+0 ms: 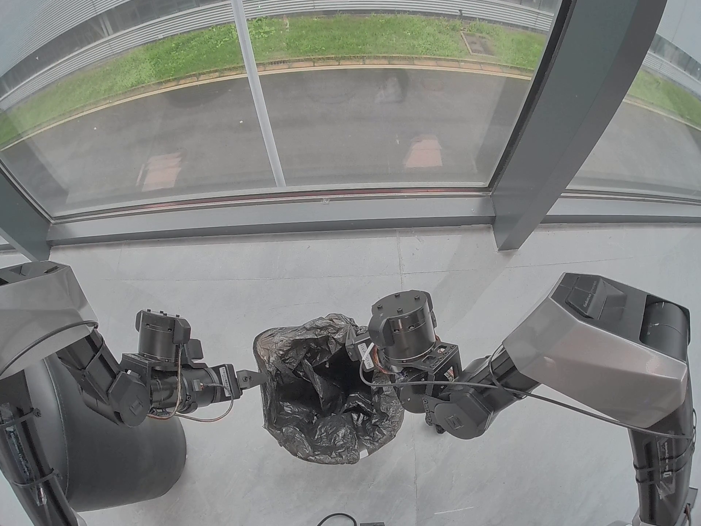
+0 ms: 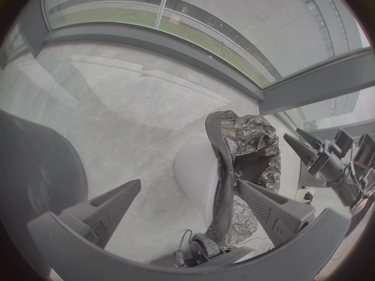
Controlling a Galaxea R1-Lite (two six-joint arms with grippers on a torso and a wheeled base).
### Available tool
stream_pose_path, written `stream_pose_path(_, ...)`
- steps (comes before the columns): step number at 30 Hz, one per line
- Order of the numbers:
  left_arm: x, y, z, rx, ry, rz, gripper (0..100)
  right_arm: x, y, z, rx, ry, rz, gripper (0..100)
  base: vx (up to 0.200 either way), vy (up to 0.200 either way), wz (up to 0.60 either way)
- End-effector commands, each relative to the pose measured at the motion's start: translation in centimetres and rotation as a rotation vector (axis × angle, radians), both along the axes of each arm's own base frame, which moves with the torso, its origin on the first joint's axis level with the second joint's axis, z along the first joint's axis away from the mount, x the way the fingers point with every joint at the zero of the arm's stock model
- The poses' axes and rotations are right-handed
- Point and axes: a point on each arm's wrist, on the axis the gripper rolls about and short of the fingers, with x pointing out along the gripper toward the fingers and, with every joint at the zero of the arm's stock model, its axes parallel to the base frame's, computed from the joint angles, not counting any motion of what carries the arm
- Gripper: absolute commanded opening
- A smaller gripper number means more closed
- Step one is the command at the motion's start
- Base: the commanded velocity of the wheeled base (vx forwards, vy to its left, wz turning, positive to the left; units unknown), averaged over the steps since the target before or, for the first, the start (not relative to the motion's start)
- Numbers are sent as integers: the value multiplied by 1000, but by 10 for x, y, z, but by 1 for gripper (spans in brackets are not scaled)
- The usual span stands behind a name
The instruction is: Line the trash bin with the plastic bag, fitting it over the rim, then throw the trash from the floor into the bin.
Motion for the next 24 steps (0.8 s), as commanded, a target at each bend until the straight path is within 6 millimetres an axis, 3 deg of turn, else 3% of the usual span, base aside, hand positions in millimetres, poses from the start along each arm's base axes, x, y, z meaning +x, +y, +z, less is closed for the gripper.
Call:
stream_pose_path(1,-1,-1,-2,44,-8,-4,100,-1,0,0,0,2,3,100,0,0,0)
stream_pose_path(12,1,-9,-17,132,-5,-60,100,-1,-2,-5,16,6,-8,100,0,0,0)
stream_pose_path(24,8,-14,-16,167,-47,-13,100,-1,-2,-5,29,6,-11,100,0,0,0)
